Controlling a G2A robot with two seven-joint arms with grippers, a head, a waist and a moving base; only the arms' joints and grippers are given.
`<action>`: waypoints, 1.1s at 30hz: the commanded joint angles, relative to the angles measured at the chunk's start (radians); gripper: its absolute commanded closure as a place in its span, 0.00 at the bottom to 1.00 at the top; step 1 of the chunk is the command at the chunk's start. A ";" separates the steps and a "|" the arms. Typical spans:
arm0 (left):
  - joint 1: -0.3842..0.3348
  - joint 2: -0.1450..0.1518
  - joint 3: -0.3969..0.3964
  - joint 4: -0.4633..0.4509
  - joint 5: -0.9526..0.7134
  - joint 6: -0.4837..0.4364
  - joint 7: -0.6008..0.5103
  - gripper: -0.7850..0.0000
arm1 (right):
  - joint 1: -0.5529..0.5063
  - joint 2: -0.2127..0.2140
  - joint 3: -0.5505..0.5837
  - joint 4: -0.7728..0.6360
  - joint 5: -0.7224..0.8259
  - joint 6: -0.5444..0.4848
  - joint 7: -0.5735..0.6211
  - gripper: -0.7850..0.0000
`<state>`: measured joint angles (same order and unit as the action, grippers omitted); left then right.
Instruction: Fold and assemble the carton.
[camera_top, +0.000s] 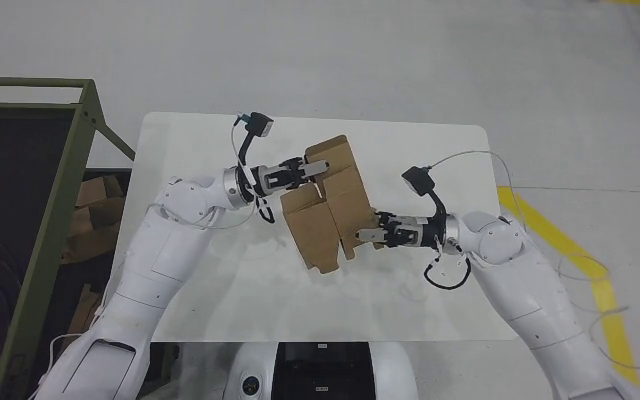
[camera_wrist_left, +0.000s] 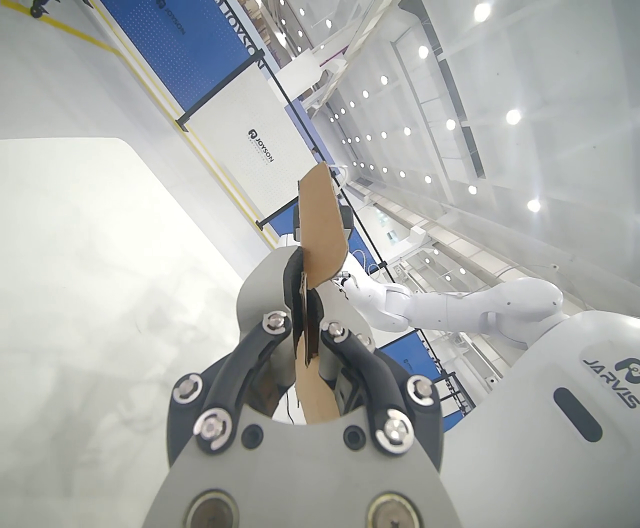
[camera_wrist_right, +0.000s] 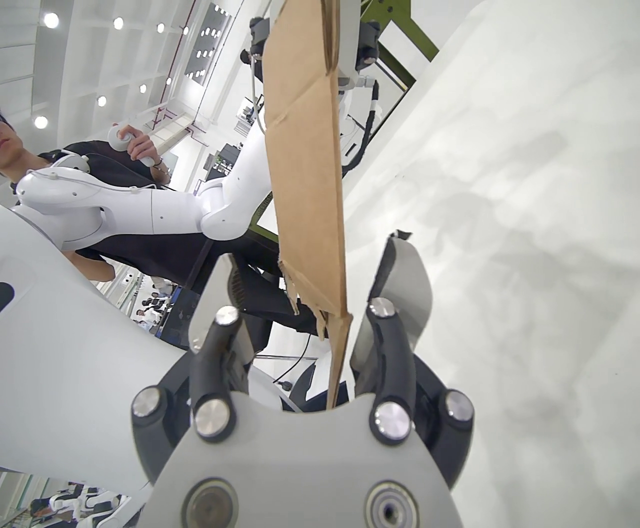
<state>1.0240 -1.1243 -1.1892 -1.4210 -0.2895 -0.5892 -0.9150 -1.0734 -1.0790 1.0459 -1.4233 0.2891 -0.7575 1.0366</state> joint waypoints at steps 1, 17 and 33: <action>0.003 0.000 -0.006 -0.002 0.006 0.003 0.025 1.00 | -0.010 0.003 0.015 -0.002 -0.002 -0.014 -0.020 0.00; 0.068 0.001 -0.085 -0.033 0.026 0.027 0.278 1.00 | -0.109 0.027 0.106 0.000 0.076 -0.028 -0.085 0.00; 0.077 -0.002 -0.089 -0.049 0.049 0.055 0.346 1.00 | -0.125 0.025 0.098 -0.034 0.048 -0.002 -0.117 0.00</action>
<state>1.0991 -1.1246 -1.2764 -1.4653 -0.2489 -0.5393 -0.5983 -1.1960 -1.0537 1.1448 -1.4548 0.3376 -0.7606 0.9220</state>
